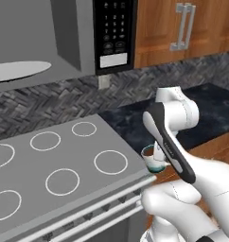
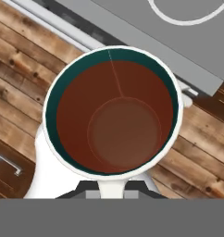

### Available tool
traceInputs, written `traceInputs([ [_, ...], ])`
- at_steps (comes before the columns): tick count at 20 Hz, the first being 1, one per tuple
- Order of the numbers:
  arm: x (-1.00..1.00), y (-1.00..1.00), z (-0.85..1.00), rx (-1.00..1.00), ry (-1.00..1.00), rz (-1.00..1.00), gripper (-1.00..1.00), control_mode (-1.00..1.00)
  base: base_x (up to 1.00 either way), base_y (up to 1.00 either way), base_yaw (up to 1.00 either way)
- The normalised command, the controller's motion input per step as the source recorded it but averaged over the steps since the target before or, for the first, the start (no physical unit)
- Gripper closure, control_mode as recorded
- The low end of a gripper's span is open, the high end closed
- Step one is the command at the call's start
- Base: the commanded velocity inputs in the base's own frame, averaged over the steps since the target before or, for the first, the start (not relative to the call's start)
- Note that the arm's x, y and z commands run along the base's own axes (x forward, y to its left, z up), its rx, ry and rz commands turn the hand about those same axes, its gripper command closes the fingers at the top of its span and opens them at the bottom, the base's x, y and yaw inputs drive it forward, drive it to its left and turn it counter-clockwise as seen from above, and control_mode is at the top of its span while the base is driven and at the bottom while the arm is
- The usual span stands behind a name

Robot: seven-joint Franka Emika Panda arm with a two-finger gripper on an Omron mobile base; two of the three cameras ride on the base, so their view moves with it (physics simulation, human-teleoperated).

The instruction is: Place the microwavable item in the microwave. Then, close the microwave door and press the start button.

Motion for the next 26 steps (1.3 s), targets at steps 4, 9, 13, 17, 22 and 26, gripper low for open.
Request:
traceInputs([
  [4, 0.0, 0.0, 0.0, 0.0, 0.0, 0.0, 1.0, 1.0, 0.13, 0.86, 0.33],
  [9, 0.0, 0.0, 0.0, 0.0, 0.0, 0.0, 1.0, 1.0, -0.23, 1.0, 0.2],
  [13, 0.0, 0.0, 0.0, 0.0, 0.0, 0.0, 1.0, 1.0, 0.63, 0.54, 0.11],
  [17, 0.0, 0.0, 0.0, 0.0, 0.0, 0.0, 1.0, 1.0, 0.66, 0.0, 0.31],
  [22, 0.0, 0.0, 0.0, 0.0, 0.0, 0.0, 1.0, 1.0, 0.65, 0.22, 0.33],
  [26, 0.0, 0.0, 0.0, 0.0, 0.0, 0.0, 1.0, 1.0, 0.68, 0.03, 0.23],
])
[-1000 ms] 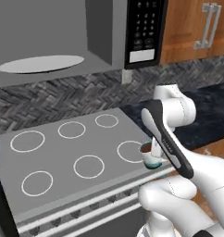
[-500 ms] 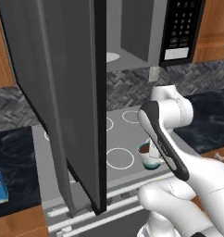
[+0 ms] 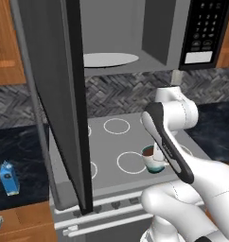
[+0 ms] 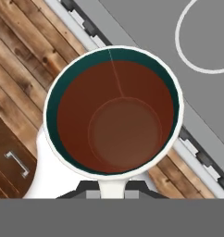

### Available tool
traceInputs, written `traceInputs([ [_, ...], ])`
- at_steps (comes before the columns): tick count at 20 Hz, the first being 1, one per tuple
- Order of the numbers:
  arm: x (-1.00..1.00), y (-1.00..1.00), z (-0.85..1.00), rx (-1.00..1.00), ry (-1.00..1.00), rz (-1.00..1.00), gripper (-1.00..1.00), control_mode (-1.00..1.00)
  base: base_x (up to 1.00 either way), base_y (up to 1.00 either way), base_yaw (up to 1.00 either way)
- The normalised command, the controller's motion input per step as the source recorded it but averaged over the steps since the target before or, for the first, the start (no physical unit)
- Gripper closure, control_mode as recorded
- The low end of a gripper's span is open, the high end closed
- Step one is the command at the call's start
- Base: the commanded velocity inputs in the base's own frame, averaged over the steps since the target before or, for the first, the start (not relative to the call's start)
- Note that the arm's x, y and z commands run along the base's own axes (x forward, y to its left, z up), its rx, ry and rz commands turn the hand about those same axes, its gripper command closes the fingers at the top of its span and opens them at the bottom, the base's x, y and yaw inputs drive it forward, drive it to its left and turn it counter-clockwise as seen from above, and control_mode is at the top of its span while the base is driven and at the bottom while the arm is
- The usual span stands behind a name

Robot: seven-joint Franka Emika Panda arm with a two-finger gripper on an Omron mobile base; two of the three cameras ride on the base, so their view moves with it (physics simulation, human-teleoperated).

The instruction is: Place the microwavable item in the microwave. Then, close the microwave door and press the start button.

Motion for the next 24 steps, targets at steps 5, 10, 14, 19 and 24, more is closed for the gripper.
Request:
traceInputs([
  [5, 0.0, 0.0, 0.0, 0.0, 0.0, 0.0, 1.0, 1.0, 0.65, 0.0, 0.16],
  [10, 0.0, 0.0, 0.0, 0.0, 0.0, 0.0, 1.0, 1.0, 0.71, 0.0, 0.17],
  [14, 0.0, 0.0, 0.0, 0.0, 0.0, 0.0, 1.0, 1.0, 0.86, 0.0, 0.2],
  [19, 0.0, 0.0, 0.0, 0.0, 0.0, 0.0, 1.0, 1.0, 0.18, 0.0, 0.05],
  [24, 0.0, 0.0, 0.0, 0.0, -0.01, 0.0, 1.0, -1.0, 0.04, 0.0, 0.01],
])
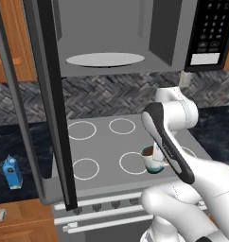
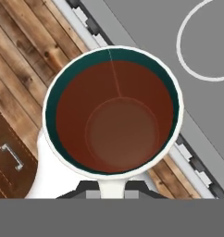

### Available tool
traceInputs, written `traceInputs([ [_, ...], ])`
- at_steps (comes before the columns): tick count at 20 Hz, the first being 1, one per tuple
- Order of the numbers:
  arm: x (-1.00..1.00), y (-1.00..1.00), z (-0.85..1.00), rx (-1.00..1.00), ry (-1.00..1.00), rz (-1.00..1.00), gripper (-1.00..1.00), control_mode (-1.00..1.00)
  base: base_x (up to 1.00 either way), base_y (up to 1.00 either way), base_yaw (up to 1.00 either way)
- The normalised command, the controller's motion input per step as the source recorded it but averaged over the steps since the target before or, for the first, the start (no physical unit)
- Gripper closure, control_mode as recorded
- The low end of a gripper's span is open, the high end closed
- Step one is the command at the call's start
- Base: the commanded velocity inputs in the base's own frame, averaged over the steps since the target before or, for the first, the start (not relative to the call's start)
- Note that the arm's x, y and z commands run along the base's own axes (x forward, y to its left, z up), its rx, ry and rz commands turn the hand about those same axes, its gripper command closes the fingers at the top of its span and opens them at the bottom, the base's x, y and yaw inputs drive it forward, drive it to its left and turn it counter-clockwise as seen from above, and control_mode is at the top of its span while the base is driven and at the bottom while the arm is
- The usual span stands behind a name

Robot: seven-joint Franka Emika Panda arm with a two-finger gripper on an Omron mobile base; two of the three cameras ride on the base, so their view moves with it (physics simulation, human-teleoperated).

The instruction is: Place the microwavable item in the microwave. Then, close the microwave door and press the start button.

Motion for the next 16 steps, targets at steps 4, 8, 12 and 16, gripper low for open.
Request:
traceInputs([
  [4, 0.01, 0.0, 0.59, 0.0, -0.24, 0.0, 1.0, -1.0, 0.0, 0.0, 0.0],
  [8, 0.02, 0.05, 1.0, -0.03, -0.36, 0.0, 1.0, -1.0, 0.0, 0.0, 0.0],
  [12, 0.0, 0.28, 0.88, -0.05, -0.4, -0.01, 1.0, -1.0, 0.0, 0.0, 0.0],
  [16, 0.06, 0.41, 0.62, -0.05, -0.4, -0.04, 1.0, -1.0, 0.0, 0.0, 0.0],
])
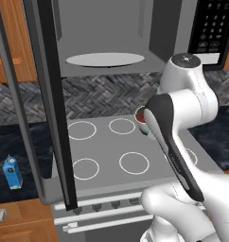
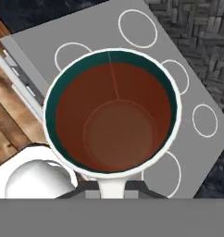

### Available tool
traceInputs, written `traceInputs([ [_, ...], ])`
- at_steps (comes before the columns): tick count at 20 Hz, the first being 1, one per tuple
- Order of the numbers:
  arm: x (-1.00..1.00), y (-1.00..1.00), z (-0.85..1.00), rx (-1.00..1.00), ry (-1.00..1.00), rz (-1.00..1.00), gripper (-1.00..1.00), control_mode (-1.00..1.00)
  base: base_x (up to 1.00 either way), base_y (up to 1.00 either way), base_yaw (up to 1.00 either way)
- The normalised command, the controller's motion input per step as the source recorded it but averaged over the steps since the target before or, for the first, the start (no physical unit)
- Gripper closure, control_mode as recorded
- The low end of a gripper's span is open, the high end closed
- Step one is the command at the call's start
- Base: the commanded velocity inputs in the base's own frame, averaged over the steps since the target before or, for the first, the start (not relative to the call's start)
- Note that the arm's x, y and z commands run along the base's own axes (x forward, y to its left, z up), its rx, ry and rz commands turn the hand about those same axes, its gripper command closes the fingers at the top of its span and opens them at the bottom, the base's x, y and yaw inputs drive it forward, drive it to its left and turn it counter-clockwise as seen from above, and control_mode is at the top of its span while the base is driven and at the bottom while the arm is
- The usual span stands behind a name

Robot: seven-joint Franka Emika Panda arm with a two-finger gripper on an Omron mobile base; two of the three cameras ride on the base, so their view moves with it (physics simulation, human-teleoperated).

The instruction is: Place the microwavable item in the microwave. Then, close the microwave door and press the start button.

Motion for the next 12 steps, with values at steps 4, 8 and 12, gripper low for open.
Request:
traceInputs([
  [4, 0.16, 0.14, 0.51, 0.0, -0.29, -0.07, 1.0, -1.0, 0.0, 0.0, 0.0],
  [8, 0.27, 0.0, 0.54, 0.06, -0.19, -0.19, 1.0, -1.0, 0.0, 0.0, 0.0],
  [12, 0.16, 0.13, 0.38, 0.2, -0.11, -0.27, 1.0, -1.0, 0.0, 0.0, 0.0],
])
